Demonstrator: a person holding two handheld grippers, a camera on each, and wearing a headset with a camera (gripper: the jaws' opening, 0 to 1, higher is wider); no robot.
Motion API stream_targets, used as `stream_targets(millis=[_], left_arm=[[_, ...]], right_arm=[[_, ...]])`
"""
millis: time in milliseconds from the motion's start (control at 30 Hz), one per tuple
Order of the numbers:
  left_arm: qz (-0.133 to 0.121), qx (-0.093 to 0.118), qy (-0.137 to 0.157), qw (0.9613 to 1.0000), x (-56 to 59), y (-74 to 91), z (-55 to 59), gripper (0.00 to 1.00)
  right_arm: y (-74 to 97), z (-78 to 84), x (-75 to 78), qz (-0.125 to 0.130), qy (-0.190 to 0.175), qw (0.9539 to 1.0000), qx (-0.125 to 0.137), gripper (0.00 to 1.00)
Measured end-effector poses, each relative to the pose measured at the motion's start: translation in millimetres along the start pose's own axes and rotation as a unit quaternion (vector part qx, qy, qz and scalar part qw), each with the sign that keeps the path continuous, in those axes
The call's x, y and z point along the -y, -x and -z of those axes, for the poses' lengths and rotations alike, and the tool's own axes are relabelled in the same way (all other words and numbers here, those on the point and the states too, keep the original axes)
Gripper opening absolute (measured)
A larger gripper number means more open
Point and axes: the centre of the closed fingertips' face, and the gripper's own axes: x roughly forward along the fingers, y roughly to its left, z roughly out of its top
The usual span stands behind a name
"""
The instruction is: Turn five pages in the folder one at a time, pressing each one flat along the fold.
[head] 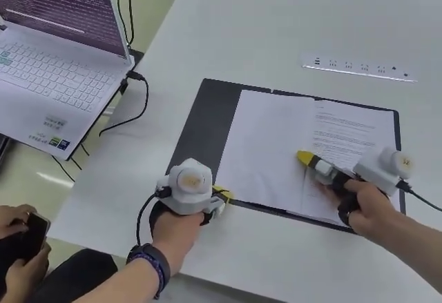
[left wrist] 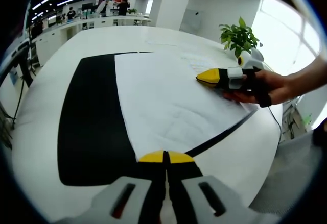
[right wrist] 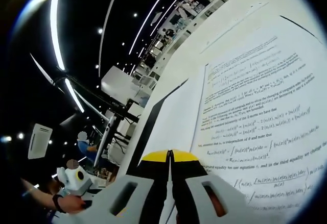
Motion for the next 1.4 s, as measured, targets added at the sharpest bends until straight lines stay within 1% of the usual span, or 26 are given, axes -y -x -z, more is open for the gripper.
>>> stream_targets(millis=[233, 367, 433, 567, 733, 900, 1167, 1400], left_arm=[[0.001, -0.001, -0.001, 1.0000, 0.0, -0.4, -0.1, 0.00], [0.001, -0.001, -0.004, 1.0000, 0.1, -0.4, 0.1, 0.00], [0.000, -0.001, -0.002, 1.0000, 0.2, -0.2, 0.0, 0.00], [0.000, -0.002, -0.003, 1.0000, 0.2, -0.5, 0.1, 0.00], [0.000, -0.001, -0.005, 1.0000, 0.9, -0.1, -0.2, 0.00], [0.001, 0.000, -0.006, 1.0000, 1.2, -0.5, 0.1, 0.00], [0.004, 0.000, -0.005, 1.0000, 1.8, 0.0, -0.4, 0.00], [0.004, 0.001, -0.005, 1.0000, 2.3, 0.5, -0.5, 0.00]], right_arm=[[6.7, 15.4, 2.1, -0.002, -0.002, 0.9999, -0.010, 0.00], [9.9, 25.0, 0.9, -0.006, 0.005, 0.9997, -0.022, 0.00], [11.5, 27.8, 5.5, -0.006, 0.006, 0.9996, -0.025, 0.00], [14.0, 31.9, 7.3, -0.004, 0.007, 0.9995, -0.031, 0.00], [22.0, 45.5, 9.8, -0.005, 0.015, 0.9989, -0.044, 0.00], [29.8, 55.2, 11.6, -0.005, 0.010, 0.9992, -0.039, 0.00], [34.9, 60.3, 10.6, -0.004, 0.009, 0.9992, -0.039, 0.00], [41.2, 68.4, 6.9, -0.005, 0.012, 0.9990, -0.043, 0.00]])
